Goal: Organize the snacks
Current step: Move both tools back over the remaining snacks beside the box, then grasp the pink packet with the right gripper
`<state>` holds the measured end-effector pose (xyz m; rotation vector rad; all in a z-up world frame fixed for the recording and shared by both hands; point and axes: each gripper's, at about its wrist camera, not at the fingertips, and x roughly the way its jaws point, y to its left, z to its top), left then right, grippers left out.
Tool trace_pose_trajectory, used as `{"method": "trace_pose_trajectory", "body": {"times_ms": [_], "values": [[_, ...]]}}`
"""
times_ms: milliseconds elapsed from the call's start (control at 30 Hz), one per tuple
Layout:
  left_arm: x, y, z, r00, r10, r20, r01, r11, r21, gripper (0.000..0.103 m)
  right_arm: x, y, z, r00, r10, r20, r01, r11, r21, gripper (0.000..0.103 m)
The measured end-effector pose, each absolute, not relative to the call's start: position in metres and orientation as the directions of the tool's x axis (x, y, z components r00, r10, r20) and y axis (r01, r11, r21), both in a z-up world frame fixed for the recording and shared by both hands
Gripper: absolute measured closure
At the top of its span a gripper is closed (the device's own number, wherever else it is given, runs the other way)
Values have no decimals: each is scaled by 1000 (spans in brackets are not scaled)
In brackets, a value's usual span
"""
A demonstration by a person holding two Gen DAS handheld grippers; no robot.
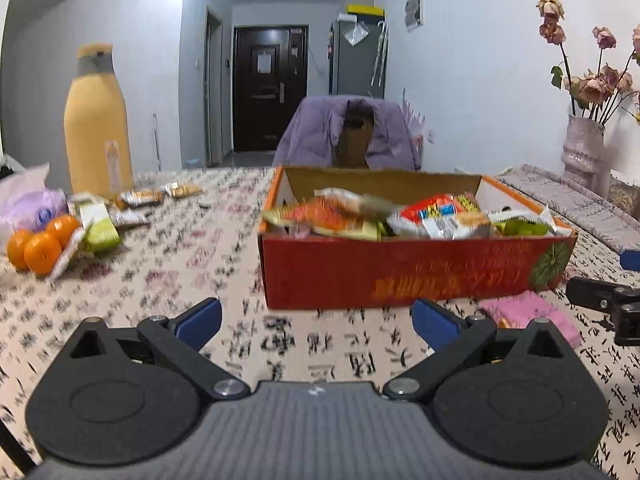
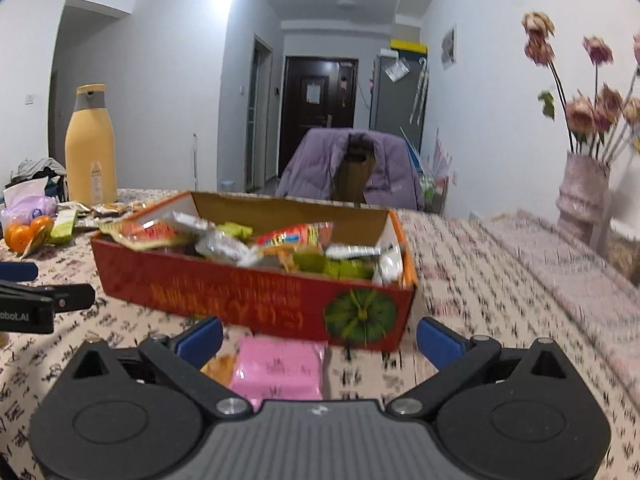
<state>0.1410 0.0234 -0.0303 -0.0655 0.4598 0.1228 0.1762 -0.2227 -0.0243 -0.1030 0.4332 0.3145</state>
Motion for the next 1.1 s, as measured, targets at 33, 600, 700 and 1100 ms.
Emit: {"method": "trace_pose_trajectory", "body": {"times_ms": [33, 600, 700, 1100], "values": [[142, 25, -32, 888, 99, -449, -132, 990, -44, 0, 175, -224, -26, 858, 276, -433, -317, 948, -25, 0], [142, 32, -37, 889, 91, -448, -141, 987, -79, 0, 183, -223, -39, 825, 243, -510, -297, 954, -27, 0], [141, 33, -37, 890, 92, -447, -145, 986, -85, 0, 192, -220, -40, 808, 242, -538, -298, 954, -18, 0], [143, 35, -39, 884, 97, -458, -155, 984, -91, 0, 222, -199, -53, 746, 239, -621, -311, 951, -8, 4]]}}
